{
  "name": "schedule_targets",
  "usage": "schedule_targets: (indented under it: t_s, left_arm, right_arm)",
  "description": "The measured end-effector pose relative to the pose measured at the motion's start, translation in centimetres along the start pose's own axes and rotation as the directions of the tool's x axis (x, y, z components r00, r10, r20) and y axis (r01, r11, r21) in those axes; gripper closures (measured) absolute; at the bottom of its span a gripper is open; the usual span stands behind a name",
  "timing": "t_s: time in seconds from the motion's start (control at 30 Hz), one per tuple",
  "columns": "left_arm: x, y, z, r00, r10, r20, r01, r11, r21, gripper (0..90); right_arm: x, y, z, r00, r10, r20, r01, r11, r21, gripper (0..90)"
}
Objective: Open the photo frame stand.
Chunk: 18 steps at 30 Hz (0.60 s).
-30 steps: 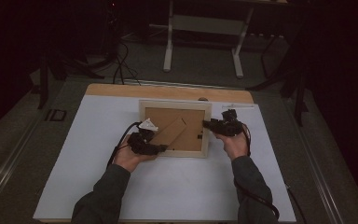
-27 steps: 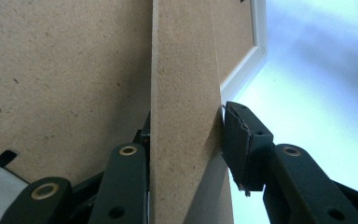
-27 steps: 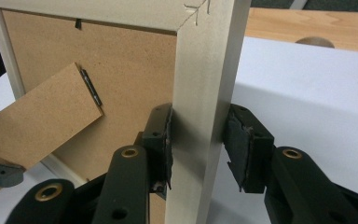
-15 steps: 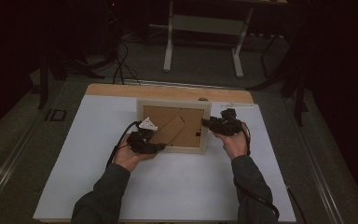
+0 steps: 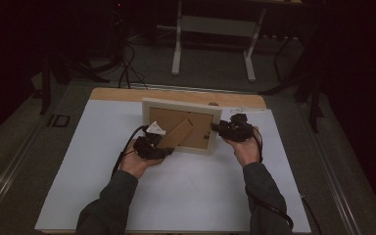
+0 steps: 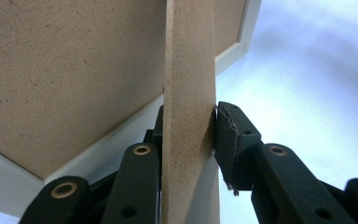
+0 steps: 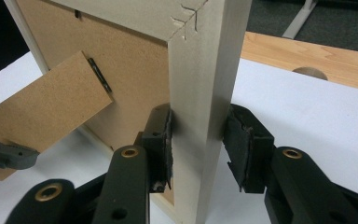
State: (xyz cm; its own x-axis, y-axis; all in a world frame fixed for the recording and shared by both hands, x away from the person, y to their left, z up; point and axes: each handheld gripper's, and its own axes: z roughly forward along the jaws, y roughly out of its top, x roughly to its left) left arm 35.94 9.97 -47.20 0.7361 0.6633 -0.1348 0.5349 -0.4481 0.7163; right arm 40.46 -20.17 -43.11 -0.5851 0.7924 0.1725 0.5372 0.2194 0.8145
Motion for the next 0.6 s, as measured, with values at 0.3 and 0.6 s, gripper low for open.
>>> schedule_targets:
  t_s: [0.3,0.6]
  left_arm:
    - [0.10,0.11,0.14,0.9997,-0.015,-0.018,0.015,0.9998,-0.013,73.3]
    - [0.13,0.46,0.37,0.9992,-0.007,-0.040,0.007,0.9999,-0.007,73.5]
  right_arm:
    - [0.41,0.03,0.02,0.9996,-0.027,0.010,0.027,1.000,-0.013,61.9]
    - [0.78,-0.11,0.06,0.9990,-0.044,0.005,0.044,0.999,-0.025,61.7]
